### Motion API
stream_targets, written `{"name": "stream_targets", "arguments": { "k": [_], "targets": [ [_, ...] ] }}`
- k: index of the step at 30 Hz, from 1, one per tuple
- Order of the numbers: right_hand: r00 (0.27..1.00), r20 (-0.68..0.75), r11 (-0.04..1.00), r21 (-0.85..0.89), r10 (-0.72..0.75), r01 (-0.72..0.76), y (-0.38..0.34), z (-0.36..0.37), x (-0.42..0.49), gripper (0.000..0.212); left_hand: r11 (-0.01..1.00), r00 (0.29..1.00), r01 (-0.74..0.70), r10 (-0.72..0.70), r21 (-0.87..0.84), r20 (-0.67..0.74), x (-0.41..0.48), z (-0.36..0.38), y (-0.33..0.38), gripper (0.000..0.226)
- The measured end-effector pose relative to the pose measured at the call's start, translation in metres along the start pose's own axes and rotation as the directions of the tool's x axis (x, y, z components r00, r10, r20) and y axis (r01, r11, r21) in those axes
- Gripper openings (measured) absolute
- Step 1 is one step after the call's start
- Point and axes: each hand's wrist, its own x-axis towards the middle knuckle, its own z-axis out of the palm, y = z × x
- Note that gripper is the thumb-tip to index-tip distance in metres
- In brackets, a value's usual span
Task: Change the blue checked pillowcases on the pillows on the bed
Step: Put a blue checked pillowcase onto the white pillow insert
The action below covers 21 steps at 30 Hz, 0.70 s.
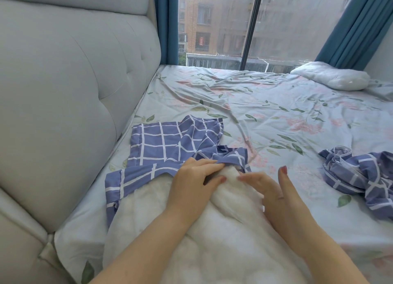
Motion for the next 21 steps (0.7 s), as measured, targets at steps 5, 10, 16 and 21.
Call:
{"name": "stream_targets", "arguments": {
  "k": [5, 10, 16, 21],
  "targets": [
    [0.994, 0.096, 0.984, -0.164, -0.049, 0.064, 0.007, 0.002, 0.008, 0.096, 0.992, 0.997, -0.039, 0.045, -0.119, 0.055, -0.005, -0.001, 0.0, 0.032],
    [0.988, 0.152, 0.988, -0.143, -0.037, 0.059, 0.003, 0.003, 0.012, 0.115, 0.988, 0.988, -0.053, 0.073, -0.144, 0.14, -0.013, -0.006, 0.004, 0.032],
    [0.99, 0.123, 0.997, 0.056, -0.066, 0.06, 0.003, 0.006, 0.007, 0.112, 0.995, 0.97, -0.06, 0.078, -0.085, 0.228, -0.024, -0.019, 0.01, 0.03],
    [0.993, 0.066, 0.989, 0.121, -0.097, 0.088, 0.008, 0.013, 0.009, 0.101, 0.984, 0.943, -0.166, 0.176, -0.06, 0.281, -0.035, -0.035, 0.015, 0.035]
  ]
}}
